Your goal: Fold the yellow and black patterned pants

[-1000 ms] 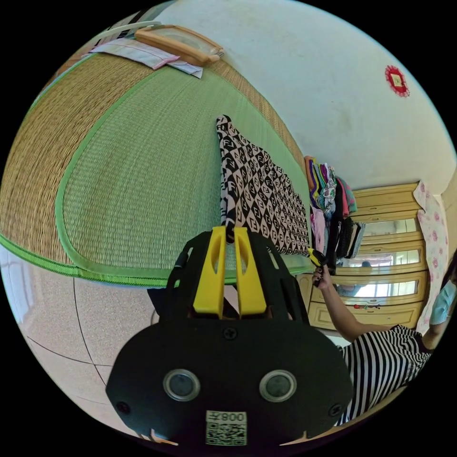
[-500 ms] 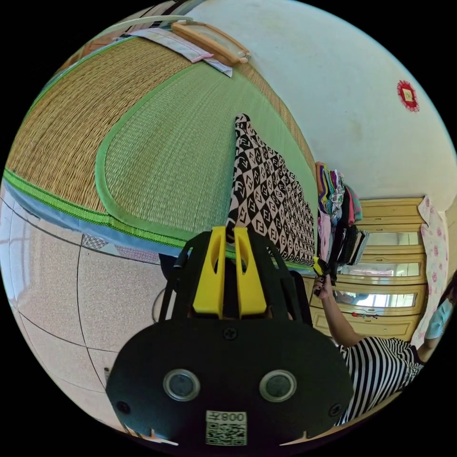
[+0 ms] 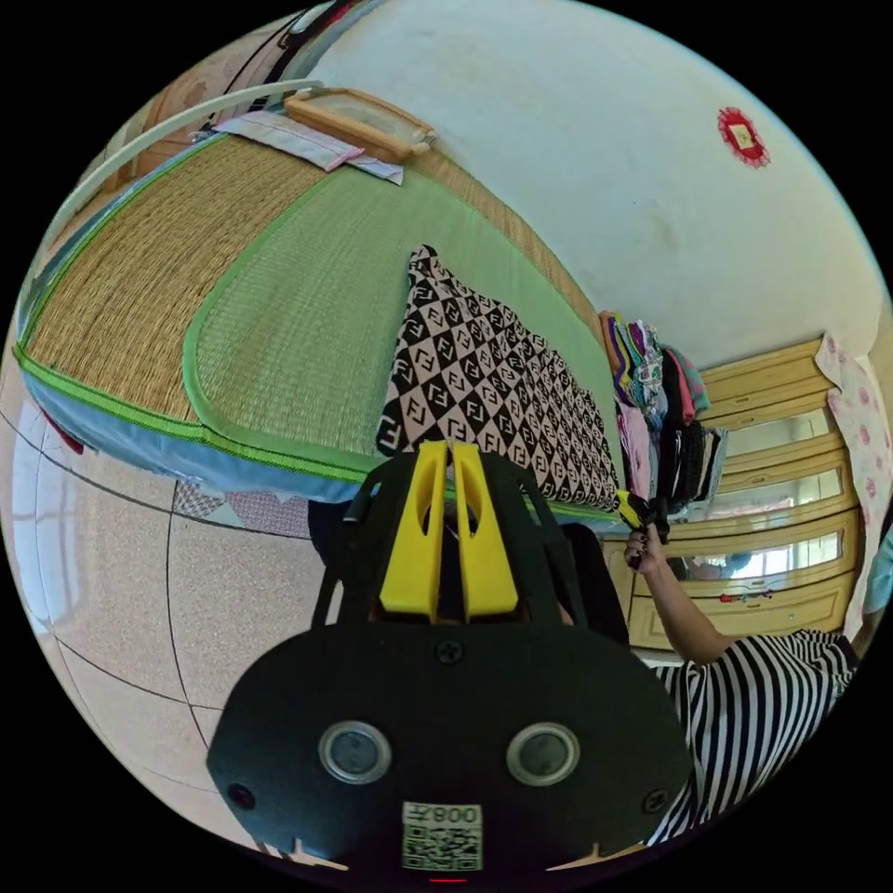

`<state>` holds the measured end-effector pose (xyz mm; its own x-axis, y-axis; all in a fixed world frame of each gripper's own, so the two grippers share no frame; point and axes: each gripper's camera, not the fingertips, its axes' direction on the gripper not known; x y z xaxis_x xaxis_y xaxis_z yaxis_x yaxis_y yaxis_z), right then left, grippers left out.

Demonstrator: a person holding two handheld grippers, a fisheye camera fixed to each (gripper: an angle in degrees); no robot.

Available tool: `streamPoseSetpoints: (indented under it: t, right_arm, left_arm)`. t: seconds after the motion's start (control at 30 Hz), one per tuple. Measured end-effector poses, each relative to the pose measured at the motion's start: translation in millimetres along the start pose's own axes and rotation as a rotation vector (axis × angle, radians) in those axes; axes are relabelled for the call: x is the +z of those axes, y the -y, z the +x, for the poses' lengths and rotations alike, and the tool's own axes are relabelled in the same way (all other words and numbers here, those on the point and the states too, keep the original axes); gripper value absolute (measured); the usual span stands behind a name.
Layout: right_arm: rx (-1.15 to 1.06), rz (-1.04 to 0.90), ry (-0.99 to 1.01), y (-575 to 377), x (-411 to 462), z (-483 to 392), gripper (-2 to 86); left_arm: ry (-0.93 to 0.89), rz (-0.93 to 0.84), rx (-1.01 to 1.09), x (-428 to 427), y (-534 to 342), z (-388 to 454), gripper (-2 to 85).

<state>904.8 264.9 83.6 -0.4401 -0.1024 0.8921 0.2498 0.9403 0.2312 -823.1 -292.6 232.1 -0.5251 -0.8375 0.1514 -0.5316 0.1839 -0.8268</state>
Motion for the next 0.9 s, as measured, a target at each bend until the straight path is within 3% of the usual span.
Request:
streamPoseSetpoints:
  t: [0.17, 0.4, 0.7, 0.9]
  right_arm:
    - [0.004, 0.027, 0.009, -5.0, -6.5, 4.0, 3.6]
    - [0.001, 0.024, 0.037, -14.0, -15.9, 4.7, 3.2]
    - [-0.048, 0.015, 0.154, -5.4, -40.8, -17.3, 1.8]
    - [-0.088, -0.008, 0.180, 7.1, -47.8, -37.3, 1.6]
  left_arm:
    - [-0.129, -0.159, 0.245, 97.5, -11.3, 97.2, 3.6]
    - [-0.175, -0.339, 0.565, 219.0, -38.0, 228.1, 6.3]
    - [-0.012, -0.412, 0.980, 353.9, -99.7, 385.3, 9.9]
    - [0.239, -0.400, 1.170, 436.5, -140.4, 449.7, 9.4]
